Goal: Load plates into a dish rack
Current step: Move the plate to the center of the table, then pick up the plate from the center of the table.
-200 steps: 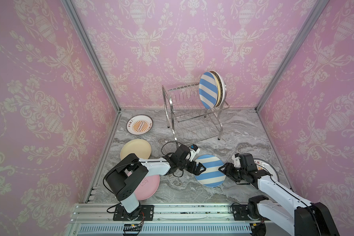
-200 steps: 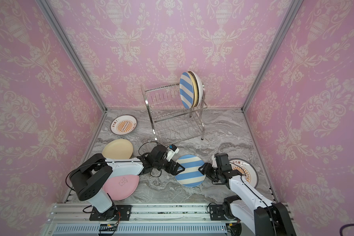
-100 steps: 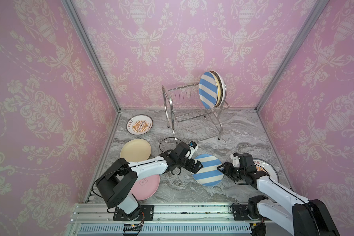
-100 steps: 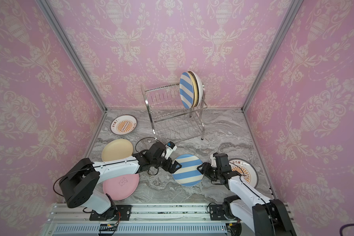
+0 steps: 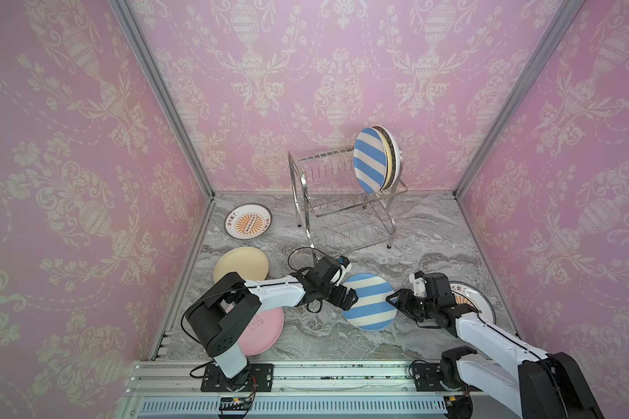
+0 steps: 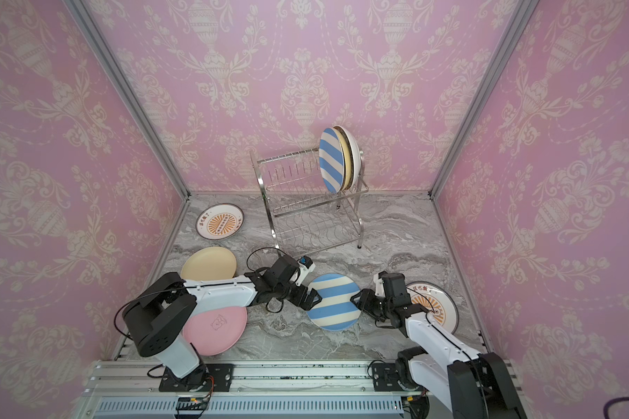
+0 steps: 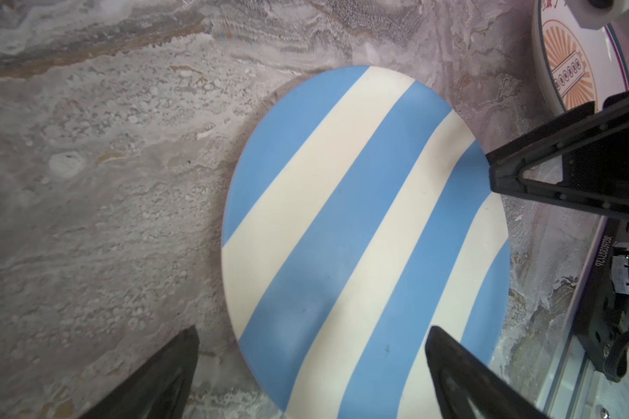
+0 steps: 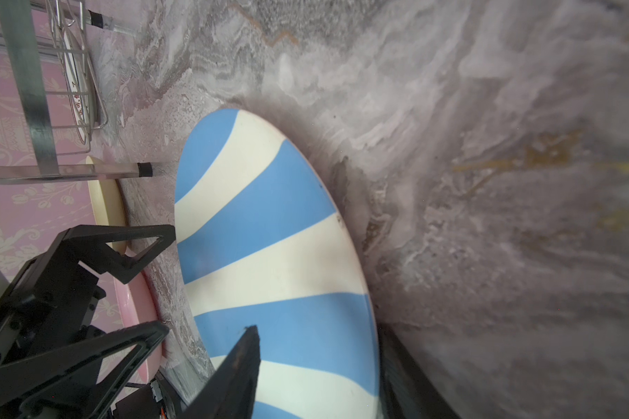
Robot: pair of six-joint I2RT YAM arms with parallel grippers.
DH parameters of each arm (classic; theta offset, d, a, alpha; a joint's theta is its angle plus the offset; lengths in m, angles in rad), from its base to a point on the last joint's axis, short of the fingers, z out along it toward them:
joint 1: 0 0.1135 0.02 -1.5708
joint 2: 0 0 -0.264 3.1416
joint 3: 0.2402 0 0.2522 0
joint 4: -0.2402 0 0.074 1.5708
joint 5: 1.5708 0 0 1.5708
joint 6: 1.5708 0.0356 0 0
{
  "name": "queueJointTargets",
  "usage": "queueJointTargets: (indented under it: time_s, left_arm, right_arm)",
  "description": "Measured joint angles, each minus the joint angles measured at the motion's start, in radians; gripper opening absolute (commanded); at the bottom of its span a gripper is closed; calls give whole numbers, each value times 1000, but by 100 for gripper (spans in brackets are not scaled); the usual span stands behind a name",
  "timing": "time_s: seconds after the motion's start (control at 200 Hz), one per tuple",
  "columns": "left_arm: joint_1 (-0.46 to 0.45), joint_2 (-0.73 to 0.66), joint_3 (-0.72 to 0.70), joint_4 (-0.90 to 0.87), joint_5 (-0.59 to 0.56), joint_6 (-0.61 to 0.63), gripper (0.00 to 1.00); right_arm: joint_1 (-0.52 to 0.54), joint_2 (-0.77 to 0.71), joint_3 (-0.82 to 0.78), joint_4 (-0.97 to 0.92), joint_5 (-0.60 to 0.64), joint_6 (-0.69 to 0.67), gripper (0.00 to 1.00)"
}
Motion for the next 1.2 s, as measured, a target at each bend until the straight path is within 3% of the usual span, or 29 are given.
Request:
queueJointTargets:
  time_s: [0.796,1.201]
  left_arm:
    - [6,40,-27,174,70,-120,99]
    - [5,40,-33,220,91,-128,99]
  right_arm:
    - [3,3,-72,130,-82,51,30]
    - [8,-329,-108,-37,-33,127,10]
